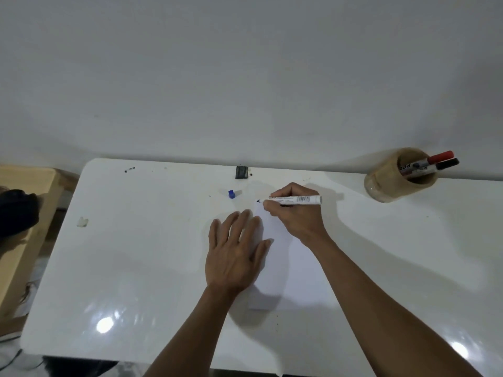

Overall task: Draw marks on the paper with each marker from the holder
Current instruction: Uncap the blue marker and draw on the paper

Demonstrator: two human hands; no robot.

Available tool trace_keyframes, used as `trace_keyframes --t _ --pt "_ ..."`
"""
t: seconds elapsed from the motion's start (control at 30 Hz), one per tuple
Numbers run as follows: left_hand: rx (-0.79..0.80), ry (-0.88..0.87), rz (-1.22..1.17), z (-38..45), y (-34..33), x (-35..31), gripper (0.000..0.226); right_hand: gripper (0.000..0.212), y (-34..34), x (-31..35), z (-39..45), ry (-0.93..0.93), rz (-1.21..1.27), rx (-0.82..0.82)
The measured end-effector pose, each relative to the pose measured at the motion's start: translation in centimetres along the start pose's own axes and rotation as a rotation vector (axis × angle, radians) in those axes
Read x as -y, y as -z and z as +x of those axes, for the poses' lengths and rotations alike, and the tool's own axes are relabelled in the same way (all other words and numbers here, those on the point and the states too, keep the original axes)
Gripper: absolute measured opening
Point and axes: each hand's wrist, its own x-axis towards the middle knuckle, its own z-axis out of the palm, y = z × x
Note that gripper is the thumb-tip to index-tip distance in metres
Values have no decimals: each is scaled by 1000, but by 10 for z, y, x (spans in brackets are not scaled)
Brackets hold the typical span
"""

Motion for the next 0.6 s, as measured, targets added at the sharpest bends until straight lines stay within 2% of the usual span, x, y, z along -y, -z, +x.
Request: trace_keyframes --t 0.23,0.4,0.6 --pt "-180 -49 -47 -2 -4 2 47 29 -2 -20 9 60 -81 16" --pt "-217 -52 -58 -2 -9 2 45 38 -4 -23 9 100 -77 -5" --pt "-241 -57 -51 -2 -8 2 45 32 -5 -24 9 95 -94 -12"
